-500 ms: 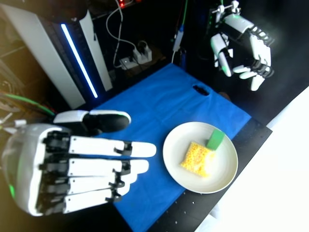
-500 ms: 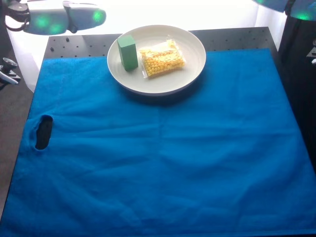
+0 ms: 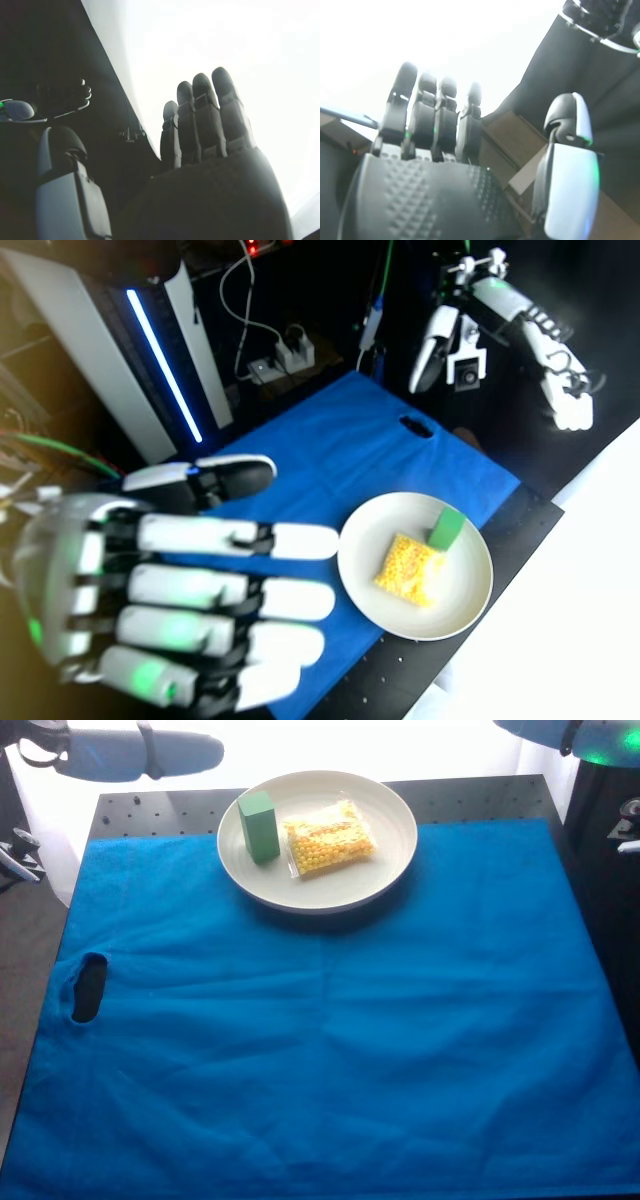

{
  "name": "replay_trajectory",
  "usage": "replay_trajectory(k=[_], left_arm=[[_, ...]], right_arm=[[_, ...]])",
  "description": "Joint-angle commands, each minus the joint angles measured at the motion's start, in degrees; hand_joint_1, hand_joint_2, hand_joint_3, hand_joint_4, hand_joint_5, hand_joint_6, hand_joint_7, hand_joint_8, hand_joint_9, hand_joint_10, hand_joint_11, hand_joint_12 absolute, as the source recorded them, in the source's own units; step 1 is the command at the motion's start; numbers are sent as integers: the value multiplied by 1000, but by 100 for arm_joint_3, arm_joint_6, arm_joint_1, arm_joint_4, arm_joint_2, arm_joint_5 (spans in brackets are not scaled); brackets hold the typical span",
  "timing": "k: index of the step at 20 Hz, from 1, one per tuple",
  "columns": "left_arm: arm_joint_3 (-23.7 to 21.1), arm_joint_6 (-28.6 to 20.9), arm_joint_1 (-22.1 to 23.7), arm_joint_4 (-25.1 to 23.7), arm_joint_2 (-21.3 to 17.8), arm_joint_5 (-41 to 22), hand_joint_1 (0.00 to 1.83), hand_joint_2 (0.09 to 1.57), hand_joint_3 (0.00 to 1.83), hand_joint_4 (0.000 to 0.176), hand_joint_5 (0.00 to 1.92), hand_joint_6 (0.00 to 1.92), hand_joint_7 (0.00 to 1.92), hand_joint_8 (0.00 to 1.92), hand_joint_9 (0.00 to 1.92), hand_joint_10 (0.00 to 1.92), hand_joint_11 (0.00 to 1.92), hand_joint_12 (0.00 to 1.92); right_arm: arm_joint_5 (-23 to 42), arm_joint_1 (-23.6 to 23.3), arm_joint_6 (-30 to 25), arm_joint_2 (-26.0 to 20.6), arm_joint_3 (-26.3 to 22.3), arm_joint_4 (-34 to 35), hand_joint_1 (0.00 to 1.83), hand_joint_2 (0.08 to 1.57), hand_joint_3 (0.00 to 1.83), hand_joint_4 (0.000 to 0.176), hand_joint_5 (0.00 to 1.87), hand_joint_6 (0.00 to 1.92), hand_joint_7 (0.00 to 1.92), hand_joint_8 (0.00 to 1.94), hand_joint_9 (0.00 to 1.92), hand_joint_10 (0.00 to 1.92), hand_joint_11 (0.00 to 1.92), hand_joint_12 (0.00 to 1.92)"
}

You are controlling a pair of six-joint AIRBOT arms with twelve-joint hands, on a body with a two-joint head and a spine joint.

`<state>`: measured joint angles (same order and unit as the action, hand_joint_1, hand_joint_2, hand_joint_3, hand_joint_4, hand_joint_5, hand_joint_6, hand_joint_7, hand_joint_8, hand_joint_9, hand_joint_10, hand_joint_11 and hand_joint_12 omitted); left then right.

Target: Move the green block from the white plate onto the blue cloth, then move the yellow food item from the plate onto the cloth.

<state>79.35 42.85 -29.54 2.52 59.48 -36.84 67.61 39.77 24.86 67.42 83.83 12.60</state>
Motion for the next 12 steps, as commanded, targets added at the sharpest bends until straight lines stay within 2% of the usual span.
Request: replay_trajectory(k=[1,2,3,4,5,6,7,8,9,10,11,12], left_arm=[[58,-45,144,-20,32,-380,772,951,2,66,271,7,426,6,394,3,183,292],[111,-59,262,-231,70,-154,819,944,0,69,276,7,427,5,371,1,206,297],[188,-121,438,-529,131,170,892,944,0,41,308,6,481,8,437,8,303,248],[221,-158,504,-656,159,293,892,944,0,41,308,6,481,8,437,8,303,248],[321,-342,653,-1003,234,559,928,952,0,14,335,1,519,2,479,4,302,196],[424,-543,702,-1216,313,681,995,963,0,4,409,5,598,6,530,7,289,161],[555,-784,752,-1451,402,810,1016,975,1,0,471,5,634,4,577,7,340,163],[629,-852,777,-1528,466,906,1041,963,0,0,536,3,646,1,651,7,493,193],[671,-852,823,-1602,515,1024,1005,948,0,0,546,2,629,0,614,1,481,181],[717,-852,866,-1689,568,1162,1005,948,0,0,546,2,629,0,614,1,481,181],[755,-852,888,-1801,618,1306,1007,949,0,0,550,3,625,0,610,1,491,184],[784,-852,907,-1878,658,1410,1034,929,3,0,555,0,609,0,612,0,603,186]], right_arm=[[666,-76,-47,-13,27,51,811,883,6,64,627,14,605,9,531,7,111,1206],[666,-76,-47,-6,28,47,803,886,5,72,630,13,610,7,530,4,131,1160],[666,-76,-47,0,28,42,816,894,6,58,660,25,639,17,543,8,147,1159],[666,-76,-47,3,28,39,816,894,6,58,660,25,639,17,543,8,147,1159],[665,-76,-47,17,34,33,818,891,4,52,673,30,650,19,547,9,135,1159],[665,-76,-47,31,38,29,797,873,0,51,704,41,655,14,536,3,74,1203],[664,-75,-47,54,47,19,775,857,0,51,724,48,659,11,531,1,29,1242],[662,-74,-47,70,54,6,769,840,0,64,745,55,641,1,518,0,11,1252],[661,-74,-47,79,57,-10,756,831,0,52,718,43,645,3,518,1,19,1259],[660,-74,-47,84,56,-20,756,831,0,52,718,43,645,3,518,1,19,1259],[653,-74,-47,85,58,-36,755,820,0,36,706,38,659,8,530,6,31,1267],[650,-74,-47,85,61,-37,760,799,0,48,695,33,640,2,504,1,6,1248]])
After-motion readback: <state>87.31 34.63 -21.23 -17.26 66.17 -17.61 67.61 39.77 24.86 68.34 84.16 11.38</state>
